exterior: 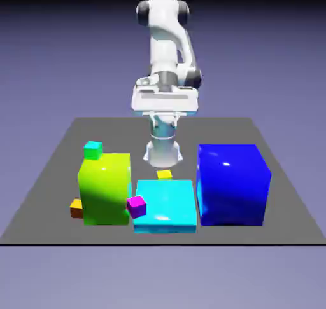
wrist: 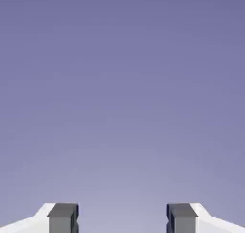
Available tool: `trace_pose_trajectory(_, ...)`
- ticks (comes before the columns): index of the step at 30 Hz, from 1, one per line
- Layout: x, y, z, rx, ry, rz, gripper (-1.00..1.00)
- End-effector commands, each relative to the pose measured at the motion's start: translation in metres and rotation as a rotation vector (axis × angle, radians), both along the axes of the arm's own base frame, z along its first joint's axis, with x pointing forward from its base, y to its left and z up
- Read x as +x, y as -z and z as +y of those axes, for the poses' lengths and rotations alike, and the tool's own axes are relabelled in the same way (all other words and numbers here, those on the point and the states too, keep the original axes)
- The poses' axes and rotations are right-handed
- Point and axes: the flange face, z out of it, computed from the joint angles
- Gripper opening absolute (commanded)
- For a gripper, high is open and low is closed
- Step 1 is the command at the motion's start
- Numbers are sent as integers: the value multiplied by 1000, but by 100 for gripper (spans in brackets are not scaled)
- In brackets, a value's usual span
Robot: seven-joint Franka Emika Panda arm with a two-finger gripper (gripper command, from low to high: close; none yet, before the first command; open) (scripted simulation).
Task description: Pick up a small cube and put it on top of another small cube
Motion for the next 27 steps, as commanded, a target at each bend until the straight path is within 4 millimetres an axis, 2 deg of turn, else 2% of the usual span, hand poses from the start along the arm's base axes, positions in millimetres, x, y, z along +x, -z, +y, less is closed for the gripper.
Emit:
trace_pose_trajectory(1, -3, 24, 1, -8, -6, 86, 0)
trace_pose_trajectory(3, -12, 69, 4, -24, -17, 257, 0)
trace_pose_trajectory(6, -37, 133, 6, -45, -35, 514, 0)
trace_pose_trajectory(9, -73, 189, 7, -64, -54, 771, 0)
trace_pose_trajectory(12, -119, 234, 8, -80, -75, 1028, 0)
trace_pose_trajectory(13, -128, 241, 8, -83, -79, 1077, 0)
trace_pose_trajectory(14, -128, 241, 8, -83, -79, 1077, 0)
trace_pose_trajectory(23, -147, 308, 5, -83, -79, 1077, 0)
trace_pose_trajectory(24, -147, 308, 5, -83, -79, 1077, -100)
trace_pose_trajectory(25, -147, 308, 5, -83, -79, 1077, -100)
trace_pose_trajectory(27, -140, 293, 5, -86, -78, 1077, -100)
